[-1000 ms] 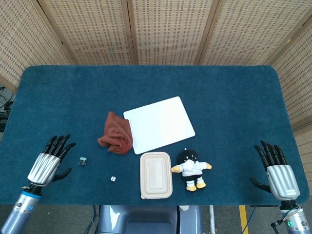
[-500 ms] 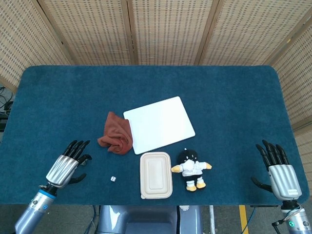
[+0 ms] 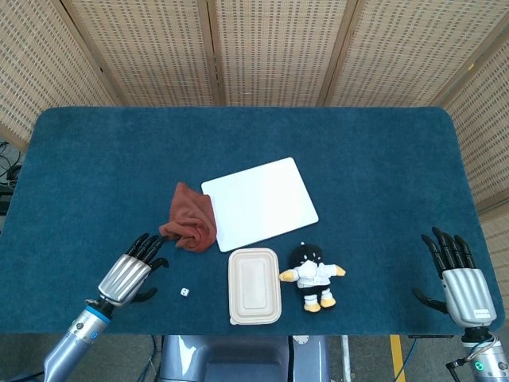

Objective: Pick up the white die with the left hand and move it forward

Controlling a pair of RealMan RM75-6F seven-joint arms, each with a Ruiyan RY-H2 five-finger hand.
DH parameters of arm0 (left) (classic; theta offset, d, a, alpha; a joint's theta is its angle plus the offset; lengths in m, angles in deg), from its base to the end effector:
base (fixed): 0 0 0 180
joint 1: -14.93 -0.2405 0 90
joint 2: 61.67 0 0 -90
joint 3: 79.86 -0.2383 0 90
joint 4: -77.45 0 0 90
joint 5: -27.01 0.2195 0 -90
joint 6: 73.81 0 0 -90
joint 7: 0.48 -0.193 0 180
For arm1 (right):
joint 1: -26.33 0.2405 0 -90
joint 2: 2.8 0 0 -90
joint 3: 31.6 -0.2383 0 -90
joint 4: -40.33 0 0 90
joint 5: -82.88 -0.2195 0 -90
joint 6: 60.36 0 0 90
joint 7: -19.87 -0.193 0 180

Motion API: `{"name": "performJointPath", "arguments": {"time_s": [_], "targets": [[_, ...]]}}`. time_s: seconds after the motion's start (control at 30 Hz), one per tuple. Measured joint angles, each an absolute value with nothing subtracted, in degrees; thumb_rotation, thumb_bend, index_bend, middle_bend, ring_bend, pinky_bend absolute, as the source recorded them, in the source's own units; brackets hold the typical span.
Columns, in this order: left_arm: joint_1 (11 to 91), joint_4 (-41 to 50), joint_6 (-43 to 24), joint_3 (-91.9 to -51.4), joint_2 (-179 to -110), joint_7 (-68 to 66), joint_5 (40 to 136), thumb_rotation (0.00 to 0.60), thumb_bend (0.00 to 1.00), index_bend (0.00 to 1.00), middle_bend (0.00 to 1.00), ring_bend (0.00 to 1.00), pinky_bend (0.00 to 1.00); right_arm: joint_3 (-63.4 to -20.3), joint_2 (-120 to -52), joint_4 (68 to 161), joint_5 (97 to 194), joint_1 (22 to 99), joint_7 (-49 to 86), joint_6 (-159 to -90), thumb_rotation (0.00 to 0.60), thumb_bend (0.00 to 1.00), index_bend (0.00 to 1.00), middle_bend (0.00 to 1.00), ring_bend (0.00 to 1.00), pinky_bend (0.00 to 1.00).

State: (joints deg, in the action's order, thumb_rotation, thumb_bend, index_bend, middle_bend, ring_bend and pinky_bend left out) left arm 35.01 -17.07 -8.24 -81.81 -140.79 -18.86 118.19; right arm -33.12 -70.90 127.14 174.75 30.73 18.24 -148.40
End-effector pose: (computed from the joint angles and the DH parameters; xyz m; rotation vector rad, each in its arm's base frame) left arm -0.1918 0.2463 -0.0181 -1.9770 -0.8513 -0.8817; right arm -0.2932 -0.2219 0.1268 1.4499 -0.8484 0.9715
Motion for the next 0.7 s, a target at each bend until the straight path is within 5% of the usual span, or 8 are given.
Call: {"name": "performJointPath", "arguments": {"time_s": [0.7], "targets": [[38.3, -17.6, -14.2, -81.6, -147.0, -28.3, 111.2, 0.600, 0.27, 0.38, 0.00, 0.00, 0.00, -33.4, -70.0, 127.4, 175.1, 30.2, 16.4, -149.6, 0.600, 0.21, 0.00, 0.00, 0.00, 0.00]]}}
